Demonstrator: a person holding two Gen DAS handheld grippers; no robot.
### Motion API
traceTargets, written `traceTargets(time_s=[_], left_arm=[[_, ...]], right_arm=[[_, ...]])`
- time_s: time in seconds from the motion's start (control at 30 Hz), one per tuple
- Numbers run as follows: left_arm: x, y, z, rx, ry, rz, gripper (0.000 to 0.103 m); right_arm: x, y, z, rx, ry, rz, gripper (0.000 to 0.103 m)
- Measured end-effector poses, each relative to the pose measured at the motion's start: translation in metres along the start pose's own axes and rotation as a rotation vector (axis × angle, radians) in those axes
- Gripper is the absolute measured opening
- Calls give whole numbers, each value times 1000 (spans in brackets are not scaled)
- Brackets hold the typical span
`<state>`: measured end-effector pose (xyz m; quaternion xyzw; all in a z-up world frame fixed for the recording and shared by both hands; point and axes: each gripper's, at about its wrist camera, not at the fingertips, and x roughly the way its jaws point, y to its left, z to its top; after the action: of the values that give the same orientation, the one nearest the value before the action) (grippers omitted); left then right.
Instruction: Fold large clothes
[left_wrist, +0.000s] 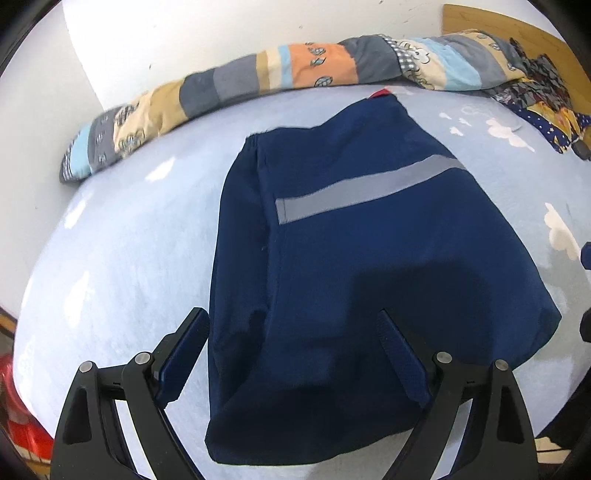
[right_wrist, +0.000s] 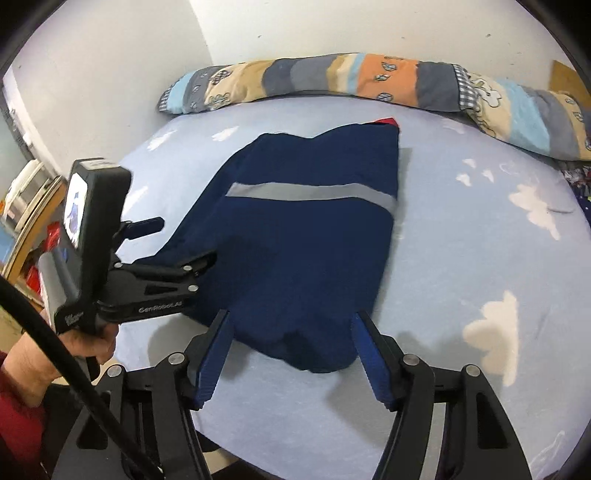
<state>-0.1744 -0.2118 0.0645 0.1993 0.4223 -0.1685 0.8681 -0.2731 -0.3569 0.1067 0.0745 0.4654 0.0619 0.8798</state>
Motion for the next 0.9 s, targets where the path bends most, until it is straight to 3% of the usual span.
traceTargets(time_s=[0.27,0.5,0.7,0.9], left_arm=[[13,-7,1,21,43,5,92],[-17,-5,11,-5,-88,53,92],[-50,1,23,-103,-228,63,92],[-57,-2,27,-94,-262,101,92]], right_arm=[[26,-8,-10,49,107,14,71],[1,-15,-2,73,2,-4,72],[-5,-24,0,112,-14,2,72],[-8,-25,0,109,-25,-3,72]])
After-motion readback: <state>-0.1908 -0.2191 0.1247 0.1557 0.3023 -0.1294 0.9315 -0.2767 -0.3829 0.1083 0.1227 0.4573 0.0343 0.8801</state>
